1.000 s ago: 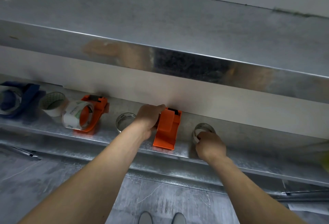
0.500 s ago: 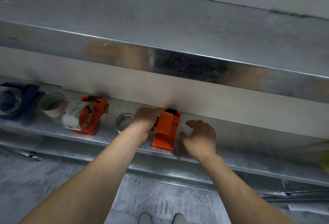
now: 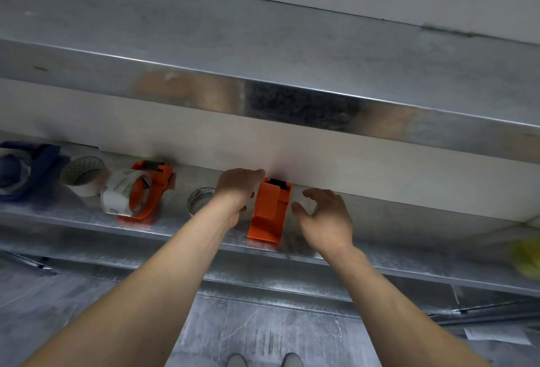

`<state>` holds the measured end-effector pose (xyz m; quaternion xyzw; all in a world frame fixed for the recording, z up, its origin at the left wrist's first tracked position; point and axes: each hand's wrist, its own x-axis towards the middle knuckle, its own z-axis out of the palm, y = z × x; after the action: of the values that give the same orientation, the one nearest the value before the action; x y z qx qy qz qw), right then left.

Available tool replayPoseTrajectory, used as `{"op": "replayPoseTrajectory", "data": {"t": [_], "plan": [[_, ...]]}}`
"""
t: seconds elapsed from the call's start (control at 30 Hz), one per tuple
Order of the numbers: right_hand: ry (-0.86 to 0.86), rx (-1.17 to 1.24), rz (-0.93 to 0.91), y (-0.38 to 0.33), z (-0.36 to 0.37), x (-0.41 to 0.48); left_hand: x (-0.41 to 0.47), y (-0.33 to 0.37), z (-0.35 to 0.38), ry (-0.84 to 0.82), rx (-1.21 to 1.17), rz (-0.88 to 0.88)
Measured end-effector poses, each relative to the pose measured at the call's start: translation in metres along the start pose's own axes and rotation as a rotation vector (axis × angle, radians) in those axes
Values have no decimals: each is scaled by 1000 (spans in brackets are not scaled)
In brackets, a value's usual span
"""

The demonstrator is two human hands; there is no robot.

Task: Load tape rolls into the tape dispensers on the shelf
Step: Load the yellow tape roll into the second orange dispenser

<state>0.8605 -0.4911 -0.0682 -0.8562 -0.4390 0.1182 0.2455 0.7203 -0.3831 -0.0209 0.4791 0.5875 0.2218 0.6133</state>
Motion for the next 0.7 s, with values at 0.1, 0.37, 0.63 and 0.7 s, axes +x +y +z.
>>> {"op": "replayPoseTrajectory", "data": {"t": [0.1, 0.37, 0.63, 0.7], "plan": [[24, 22, -2, -2, -6, -5, -9, 4, -3, 9, 5, 46], [98, 142, -21, -4, -36, -28, -52, 9, -4, 35, -121, 174], [166, 225, -69, 26, -86, -72, -117, 8, 28, 88, -248, 322], [183, 246, -74, 37, -102, -88, -139, 4, 41, 86, -250, 347]]}}
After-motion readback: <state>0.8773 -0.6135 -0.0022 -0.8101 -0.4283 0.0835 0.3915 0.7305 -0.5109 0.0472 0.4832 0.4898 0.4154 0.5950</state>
